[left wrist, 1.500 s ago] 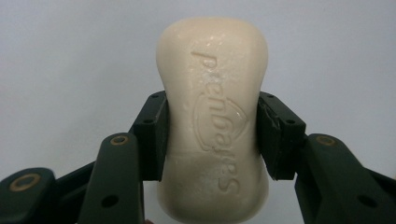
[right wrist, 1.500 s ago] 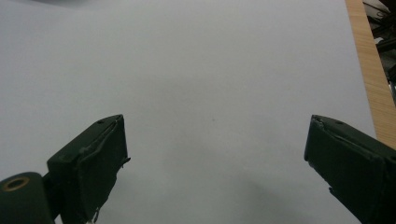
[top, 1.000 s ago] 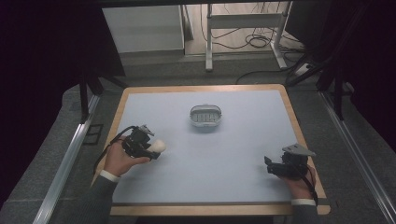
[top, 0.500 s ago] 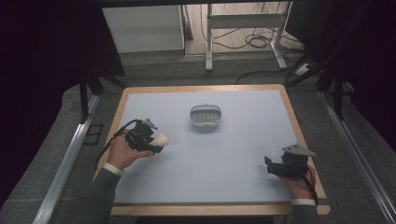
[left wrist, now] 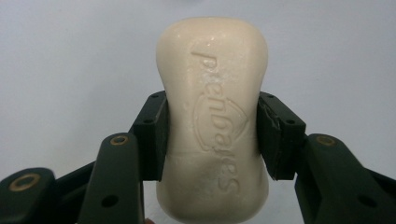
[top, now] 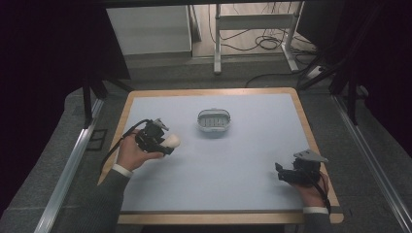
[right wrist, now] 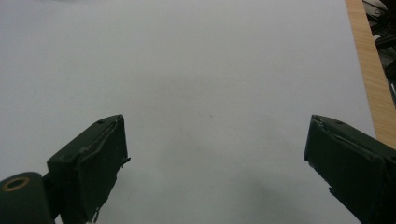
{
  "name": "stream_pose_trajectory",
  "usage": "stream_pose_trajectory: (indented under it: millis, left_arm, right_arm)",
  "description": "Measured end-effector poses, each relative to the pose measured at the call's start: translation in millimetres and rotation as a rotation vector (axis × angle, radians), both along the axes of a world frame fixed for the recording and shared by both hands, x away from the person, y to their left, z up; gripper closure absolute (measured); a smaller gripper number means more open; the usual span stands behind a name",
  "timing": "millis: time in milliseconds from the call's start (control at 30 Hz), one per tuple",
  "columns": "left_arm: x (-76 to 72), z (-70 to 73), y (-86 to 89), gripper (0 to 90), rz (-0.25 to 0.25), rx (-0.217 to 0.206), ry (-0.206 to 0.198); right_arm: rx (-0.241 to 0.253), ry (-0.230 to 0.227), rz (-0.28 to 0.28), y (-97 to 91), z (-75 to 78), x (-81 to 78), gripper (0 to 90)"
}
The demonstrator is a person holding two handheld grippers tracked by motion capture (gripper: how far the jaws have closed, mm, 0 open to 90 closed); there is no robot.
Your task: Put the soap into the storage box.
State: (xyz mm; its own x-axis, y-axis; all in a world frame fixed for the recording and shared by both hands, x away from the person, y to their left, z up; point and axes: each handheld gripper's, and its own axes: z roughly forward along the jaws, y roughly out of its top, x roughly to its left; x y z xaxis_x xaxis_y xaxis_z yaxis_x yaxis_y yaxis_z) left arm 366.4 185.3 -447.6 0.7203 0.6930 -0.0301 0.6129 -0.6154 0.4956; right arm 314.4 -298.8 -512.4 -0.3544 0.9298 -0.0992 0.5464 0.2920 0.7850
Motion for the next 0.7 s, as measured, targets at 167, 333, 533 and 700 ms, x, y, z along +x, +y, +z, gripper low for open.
stream_pose_trajectory:
  millis: [167,333,533,700]
  left_arm:
    - [5.1,2.5,-1.5,49.8,-0.002,-0.013,0.0]
    - [13.3,3.2,-5.4,49.8,-0.007,-0.005,0.003]
    - [21.2,7.7,-13.6,49.8,-0.016,-0.004,-0.009]
    - [28.3,10.1,-17.1,49.8,-0.017,-0.006,-0.016]
  right_arm:
    - [-0.007,0.006,0.001,0.6,-1.2,0.5,5.7]
    - [-0.006,0.007,-0.004,0.6,-0.5,0.3,5.8]
    - [-0.006,0.008,-0.006,0.3,-0.7,0.4,5.9]
    - [-0.007,0.008,-0.007,0.3,-0.7,0.4,5.9]
